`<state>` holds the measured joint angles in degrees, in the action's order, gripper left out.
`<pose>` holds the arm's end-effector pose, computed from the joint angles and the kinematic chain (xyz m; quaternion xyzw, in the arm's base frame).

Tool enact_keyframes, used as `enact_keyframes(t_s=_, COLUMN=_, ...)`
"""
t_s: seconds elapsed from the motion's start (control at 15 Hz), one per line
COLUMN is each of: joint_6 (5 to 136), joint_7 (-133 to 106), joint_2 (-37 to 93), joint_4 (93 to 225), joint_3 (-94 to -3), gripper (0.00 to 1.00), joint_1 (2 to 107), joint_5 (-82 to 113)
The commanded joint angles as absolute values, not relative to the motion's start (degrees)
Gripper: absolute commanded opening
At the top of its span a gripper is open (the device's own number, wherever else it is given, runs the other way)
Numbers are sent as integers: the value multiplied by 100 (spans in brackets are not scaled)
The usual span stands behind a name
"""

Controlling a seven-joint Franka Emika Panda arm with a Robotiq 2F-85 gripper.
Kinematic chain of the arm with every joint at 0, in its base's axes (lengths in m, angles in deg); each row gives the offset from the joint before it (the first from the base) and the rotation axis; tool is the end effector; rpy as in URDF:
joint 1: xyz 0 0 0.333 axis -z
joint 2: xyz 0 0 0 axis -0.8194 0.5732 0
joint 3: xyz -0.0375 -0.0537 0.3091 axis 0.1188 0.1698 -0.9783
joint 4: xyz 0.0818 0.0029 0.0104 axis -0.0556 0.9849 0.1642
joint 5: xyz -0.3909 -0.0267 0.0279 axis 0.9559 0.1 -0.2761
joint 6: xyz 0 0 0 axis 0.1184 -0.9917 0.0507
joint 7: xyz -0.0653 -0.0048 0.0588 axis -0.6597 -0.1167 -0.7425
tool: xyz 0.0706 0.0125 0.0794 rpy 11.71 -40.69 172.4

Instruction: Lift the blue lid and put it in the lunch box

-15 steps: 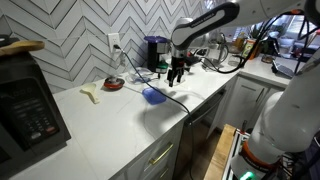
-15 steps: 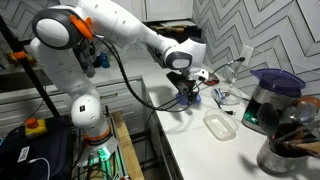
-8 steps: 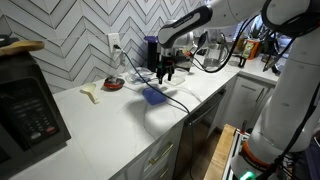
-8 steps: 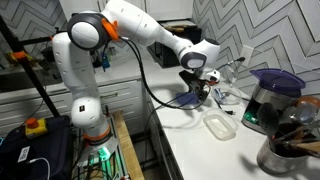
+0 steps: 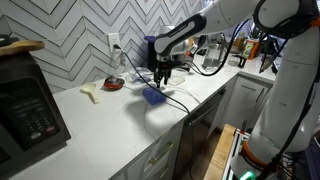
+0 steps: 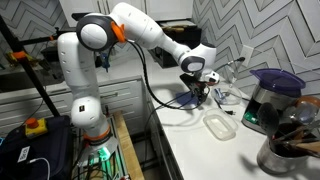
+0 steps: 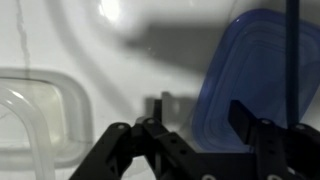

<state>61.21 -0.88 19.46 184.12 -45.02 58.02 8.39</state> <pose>0.5637 -0.0990 0.3750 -0.9988 0.0422 -0.0048 0.0230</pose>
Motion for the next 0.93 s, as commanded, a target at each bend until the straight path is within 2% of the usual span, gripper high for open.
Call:
enact_keyframes(t_s=0.0, joint_6=6320, joint_7=-272, joint_2=2160, joint_4=18462, joint_3=-4674, gripper=44, joint_1=5850, joint_5=900)
enact_keyframes(t_s=0.27, joint_6=6432, joint_7=-267, joint_2=2325, joint_4=18446, joint_3=-4777, gripper=35, joint_1=5867, joint_5=836)
enact_keyframes(t_s=0.33, joint_6=6447, joint_7=-273, joint_2=2343, joint_4=18435, joint_3=-4784, gripper=30, joint_1=5874, joint_5=834)
enact_keyframes(t_s=0.4, joint_6=6446, joint_7=-278, joint_2=2348, joint_4=18417, joint_3=-4782, gripper=11, joint_1=5884, joint_5=818)
enact_keyframes(t_s=0.47, joint_6=6450, joint_7=-288, joint_2=2345, joint_4=18423, joint_3=-4778, gripper=9, joint_1=5887, joint_5=822)
enact_keyframes(t_s=0.53, joint_6=6458, joint_7=-282, joint_2=2341, joint_4=18422, joint_3=-4778, gripper=2, joint_1=5890, joint_5=816)
enact_keyframes(t_s=0.6, joint_6=6470, joint_7=-287, joint_2=2334, joint_4=18415, joint_3=-4776, gripper=0, joint_1=5892, joint_5=821)
enact_keyframes(t_s=0.87, joint_6=6545, joint_7=-304, joint_2=2224, joint_4=18416, joint_3=-4723, gripper=2, joint_1=5944, joint_5=894)
